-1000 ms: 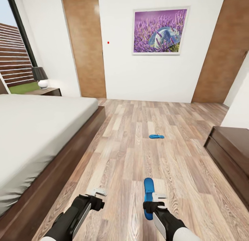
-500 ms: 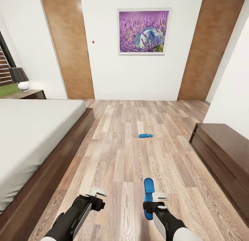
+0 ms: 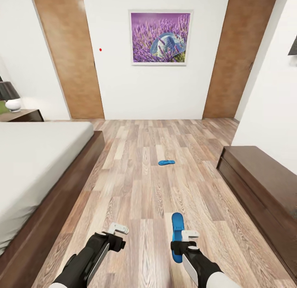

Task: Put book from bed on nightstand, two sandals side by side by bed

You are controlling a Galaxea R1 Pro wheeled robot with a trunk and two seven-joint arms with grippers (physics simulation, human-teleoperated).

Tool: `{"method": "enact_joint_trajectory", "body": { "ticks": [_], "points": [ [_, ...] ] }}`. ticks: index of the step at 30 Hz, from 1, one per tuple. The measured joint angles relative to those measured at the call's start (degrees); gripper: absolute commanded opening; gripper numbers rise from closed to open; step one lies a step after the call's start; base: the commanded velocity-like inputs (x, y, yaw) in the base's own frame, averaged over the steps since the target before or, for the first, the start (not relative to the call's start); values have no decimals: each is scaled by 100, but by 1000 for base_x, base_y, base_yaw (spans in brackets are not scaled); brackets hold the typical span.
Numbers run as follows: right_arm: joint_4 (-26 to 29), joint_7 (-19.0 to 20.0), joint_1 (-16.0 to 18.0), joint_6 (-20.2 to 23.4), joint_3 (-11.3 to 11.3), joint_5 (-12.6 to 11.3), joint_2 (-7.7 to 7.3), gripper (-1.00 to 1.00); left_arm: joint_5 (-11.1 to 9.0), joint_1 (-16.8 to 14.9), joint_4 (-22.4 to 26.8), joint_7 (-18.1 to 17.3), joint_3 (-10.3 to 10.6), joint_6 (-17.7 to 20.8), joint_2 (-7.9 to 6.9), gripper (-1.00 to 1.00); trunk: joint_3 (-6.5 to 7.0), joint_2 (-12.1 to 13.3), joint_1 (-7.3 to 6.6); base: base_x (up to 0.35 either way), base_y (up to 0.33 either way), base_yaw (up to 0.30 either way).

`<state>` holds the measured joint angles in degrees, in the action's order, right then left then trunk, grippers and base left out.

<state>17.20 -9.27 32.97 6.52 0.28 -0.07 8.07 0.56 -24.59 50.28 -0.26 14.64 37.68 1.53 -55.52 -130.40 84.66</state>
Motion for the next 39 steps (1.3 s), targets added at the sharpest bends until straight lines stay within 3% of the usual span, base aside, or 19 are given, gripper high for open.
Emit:
{"method": "enact_joint_trajectory", "body": {
  "ticks": [39],
  "points": [
    [-8,0,-1,-42,8,1,1,-100,-9,1,1,-6,0,-16,-2,100,613,1564,-857,0,0,-34]
  ]
}}
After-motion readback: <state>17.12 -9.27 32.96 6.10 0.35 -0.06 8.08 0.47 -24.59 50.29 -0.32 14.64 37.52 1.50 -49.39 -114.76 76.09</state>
